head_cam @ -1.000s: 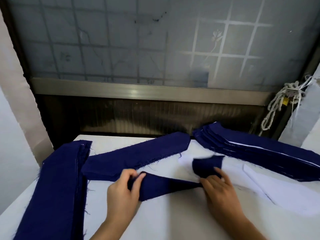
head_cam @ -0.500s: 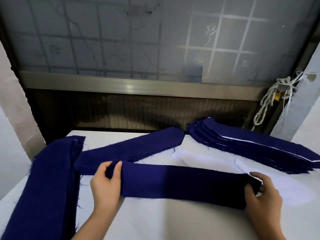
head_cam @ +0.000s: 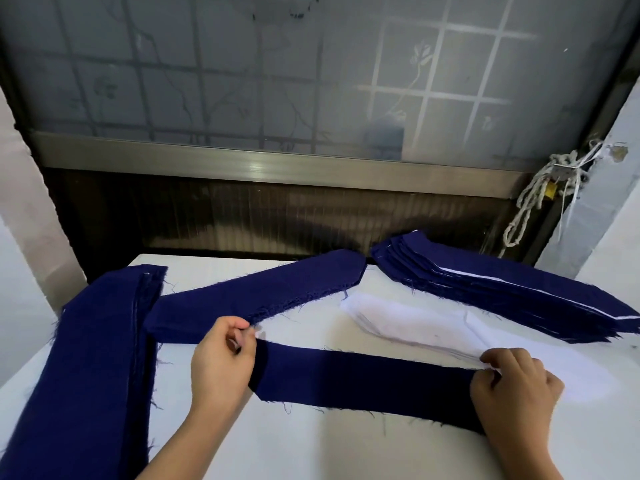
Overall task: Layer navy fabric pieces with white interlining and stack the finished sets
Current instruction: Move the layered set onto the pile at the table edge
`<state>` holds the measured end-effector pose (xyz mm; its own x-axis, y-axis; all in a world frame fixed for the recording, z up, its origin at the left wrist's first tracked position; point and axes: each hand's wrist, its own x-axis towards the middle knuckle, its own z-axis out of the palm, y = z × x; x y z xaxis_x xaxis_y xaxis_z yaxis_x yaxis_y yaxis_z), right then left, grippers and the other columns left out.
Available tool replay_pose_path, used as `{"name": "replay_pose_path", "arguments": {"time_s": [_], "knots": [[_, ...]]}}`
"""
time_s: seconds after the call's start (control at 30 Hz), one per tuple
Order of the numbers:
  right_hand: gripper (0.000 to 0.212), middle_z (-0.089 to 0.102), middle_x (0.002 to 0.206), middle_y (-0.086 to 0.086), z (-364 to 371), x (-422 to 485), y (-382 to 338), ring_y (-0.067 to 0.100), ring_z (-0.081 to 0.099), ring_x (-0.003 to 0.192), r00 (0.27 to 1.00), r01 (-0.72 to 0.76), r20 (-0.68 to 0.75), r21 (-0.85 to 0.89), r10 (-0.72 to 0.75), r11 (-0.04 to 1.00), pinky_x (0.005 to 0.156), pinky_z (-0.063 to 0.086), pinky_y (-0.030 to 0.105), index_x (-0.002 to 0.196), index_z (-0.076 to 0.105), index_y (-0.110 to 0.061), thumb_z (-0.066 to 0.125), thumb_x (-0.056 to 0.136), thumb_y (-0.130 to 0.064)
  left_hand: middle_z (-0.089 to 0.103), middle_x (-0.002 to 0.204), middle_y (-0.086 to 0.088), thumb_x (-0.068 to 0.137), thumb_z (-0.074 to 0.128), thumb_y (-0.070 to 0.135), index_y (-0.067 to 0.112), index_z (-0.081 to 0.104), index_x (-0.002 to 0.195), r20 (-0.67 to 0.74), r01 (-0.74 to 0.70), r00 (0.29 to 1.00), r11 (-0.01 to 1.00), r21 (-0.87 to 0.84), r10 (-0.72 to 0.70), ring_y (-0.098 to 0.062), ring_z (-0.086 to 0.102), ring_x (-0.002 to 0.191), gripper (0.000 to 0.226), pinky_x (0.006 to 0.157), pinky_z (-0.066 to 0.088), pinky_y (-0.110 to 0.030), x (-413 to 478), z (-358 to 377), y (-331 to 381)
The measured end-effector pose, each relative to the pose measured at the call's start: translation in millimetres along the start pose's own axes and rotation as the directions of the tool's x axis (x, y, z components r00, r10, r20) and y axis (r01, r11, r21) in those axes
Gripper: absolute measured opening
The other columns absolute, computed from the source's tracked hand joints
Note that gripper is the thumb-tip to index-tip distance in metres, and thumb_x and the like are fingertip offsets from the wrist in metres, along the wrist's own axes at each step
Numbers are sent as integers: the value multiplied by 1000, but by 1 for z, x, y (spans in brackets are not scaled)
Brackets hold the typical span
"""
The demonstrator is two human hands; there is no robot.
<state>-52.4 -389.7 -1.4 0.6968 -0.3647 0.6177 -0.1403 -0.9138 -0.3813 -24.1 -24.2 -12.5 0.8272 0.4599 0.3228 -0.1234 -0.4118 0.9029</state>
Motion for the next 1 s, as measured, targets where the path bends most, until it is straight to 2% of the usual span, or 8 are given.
{"name": "replay_pose_path", "arguments": {"time_s": [0.13,0.27,0.4,0.53,0.73,0.8,0.87,1.0], "knots": [[21,57,72,1,3,0,-1,30,54,68,990,128,66,-32,-126,991,73,35,40,79,66,-9,69,68,9,61,73,16,91,62,28,39,54,82,182,-156,976,970,189,121,-7,58,66,16,56,44,-23,-3,2,-2],[20,61,76,3,10,0,-6,30,55,69,957,268,126,-54,-259,962,71,39,41,83,68,-8,73,68,5,55,62,18,89,61,33,35,50,75,335,-366,916,797,479,220,-5,53,60,18,51,32,-14,-6,6,-6],[17,67,101,5,28,18,-25,28,60,90,920,307,251,11,-300,952,79,48,41,100,70,-9,68,84,-8,50,59,18,88,60,33,32,49,76,376,-427,891,750,505,254,-6,47,55,16,49,27,-13,-6,8,-4],[21,63,110,4,55,44,-58,24,54,103,898,220,354,151,-261,964,88,48,35,110,67,-10,53,96,-17,50,60,18,90,58,34,33,49,77,387,-427,888,752,502,247,-6,48,56,16,50,31,-15,-6,6,-3],[17,50,111,3,85,62,-83,22,48,100,840,174,532,-85,-103,981,81,48,33,107,53,-12,40,97,-13,51,59,18,91,60,32,31,53,76,384,-402,895,779,482,224,-7,51,58,16,52,37,-19,-6,5,-1],[17,49,112,4,88,59,-82,22,48,101,848,161,525,-122,-74,979,80,47,32,108,52,-11,39,96,-11,50,59,18,91,60,32,31,54,76,386,-400,895,781,480,221,-6,51,57,16,52,36,-18,-6,5,0],[14,51,106,4,89,51,-78,22,48,94,893,131,445,-110,-69,985,76,45,32,101,52,-11,41,94,-9,50,58,17,91,60,32,31,54,76,387,-399,896,782,479,220,-6,50,57,16,52,34,-17,-6,5,0],[13,54,94,6,88,38,-69,24,46,85,953,43,298,21,-48,999,74,43,37,92,56,-8,44,95,-8,49,58,19,91,60,33,31,54,76,383,-392,898,784,481,214,-4,48,55,17,51,30,-14,-6,5,1]]}}
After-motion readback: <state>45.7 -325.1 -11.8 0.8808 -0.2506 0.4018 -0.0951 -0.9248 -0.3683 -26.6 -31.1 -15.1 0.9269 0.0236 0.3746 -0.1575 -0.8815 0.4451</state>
